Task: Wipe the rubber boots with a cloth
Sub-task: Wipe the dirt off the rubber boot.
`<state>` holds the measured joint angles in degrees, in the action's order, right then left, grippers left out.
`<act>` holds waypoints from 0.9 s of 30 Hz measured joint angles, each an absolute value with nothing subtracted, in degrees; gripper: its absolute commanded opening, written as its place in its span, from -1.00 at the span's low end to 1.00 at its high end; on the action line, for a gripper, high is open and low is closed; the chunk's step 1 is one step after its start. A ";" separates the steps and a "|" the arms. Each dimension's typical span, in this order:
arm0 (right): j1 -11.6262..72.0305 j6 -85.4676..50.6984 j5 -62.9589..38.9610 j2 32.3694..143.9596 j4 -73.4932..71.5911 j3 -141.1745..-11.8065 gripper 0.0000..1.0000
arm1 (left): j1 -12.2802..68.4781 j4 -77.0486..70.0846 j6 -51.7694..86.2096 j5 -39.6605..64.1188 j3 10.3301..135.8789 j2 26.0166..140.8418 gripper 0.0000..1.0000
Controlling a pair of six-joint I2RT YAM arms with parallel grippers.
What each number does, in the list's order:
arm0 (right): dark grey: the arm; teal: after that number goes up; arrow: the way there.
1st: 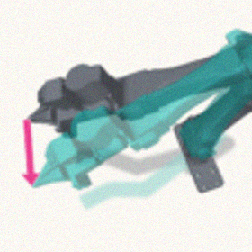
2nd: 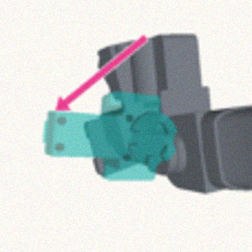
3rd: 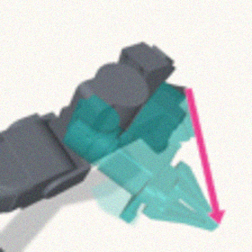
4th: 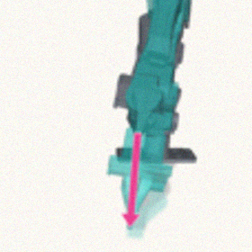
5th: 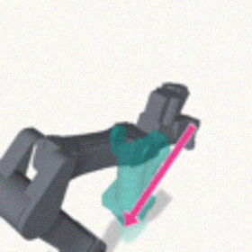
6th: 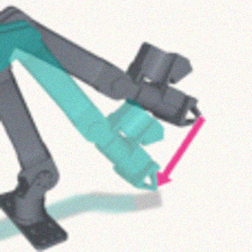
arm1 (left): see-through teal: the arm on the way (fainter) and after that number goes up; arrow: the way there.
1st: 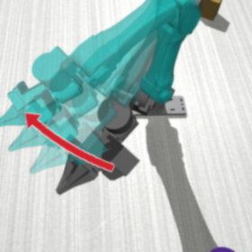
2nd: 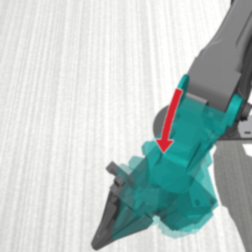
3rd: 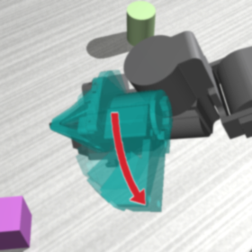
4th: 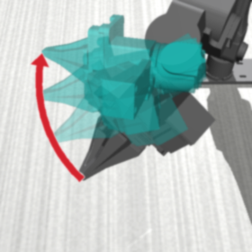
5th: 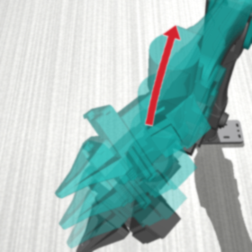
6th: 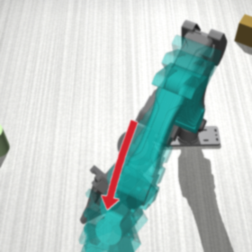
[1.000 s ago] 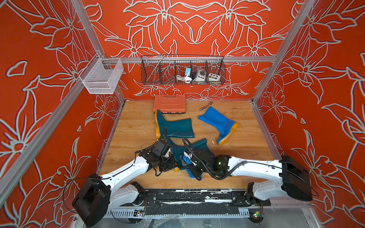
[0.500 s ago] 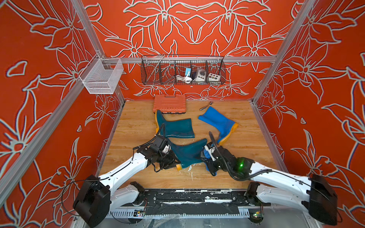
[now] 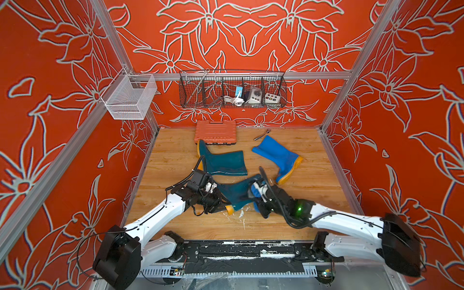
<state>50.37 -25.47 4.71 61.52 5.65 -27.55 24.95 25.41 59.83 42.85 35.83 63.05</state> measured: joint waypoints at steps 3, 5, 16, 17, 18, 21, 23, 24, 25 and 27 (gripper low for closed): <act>47.24 -26.15 4.43 57.78 8.60 -24.53 -1.00 | 25.02 23.97 60.40 45.23 34.81 61.98 -1.00; 50.74 -25.74 4.45 56.73 8.97 -24.99 -1.00 | 25.08 23.00 60.77 46.52 34.35 61.36 -1.00; 73.06 -22.00 2.85 71.09 1.65 -37.63 -1.00 | 25.06 25.65 57.95 46.61 36.45 63.53 -1.00; 72.01 -22.02 2.55 70.70 2.28 -37.54 -1.00 | 25.06 26.15 57.41 46.44 36.73 63.61 -1.00; 69.82 -22.20 1.21 69.80 2.83 -37.08 -1.00 | 25.06 26.65 56.69 46.28 36.88 63.59 -1.00; 55.00 -23.86 -3.01 65.39 4.54 -33.52 -1.00 | 24.91 27.90 54.96 46.78 36.95 63.37 -1.00; 42.76 -24.60 -4.01 63.22 8.16 -31.46 -1.00 | 24.75 28.10 53.93 47.68 36.93 62.94 -1.00; 38.41 -24.62 -4.08 62.59 10.87 -31.16 -1.00 | 24.67 28.12 52.84 48.01 36.91 62.83 -1.00; 36.42 -24.60 -4.45 62.06 13.41 -31.11 -1.00 | 24.60 28.21 52.34 48.23 36.91 62.83 -1.00; 35.94 -24.80 -6.68 60.86 16.08 -31.11 -1.00 | 24.51 29.26 50.65 47.90 36.95 63.13 -1.00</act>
<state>35.94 -24.80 -6.68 60.86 16.08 -31.11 24.51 29.26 50.65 47.90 36.95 63.13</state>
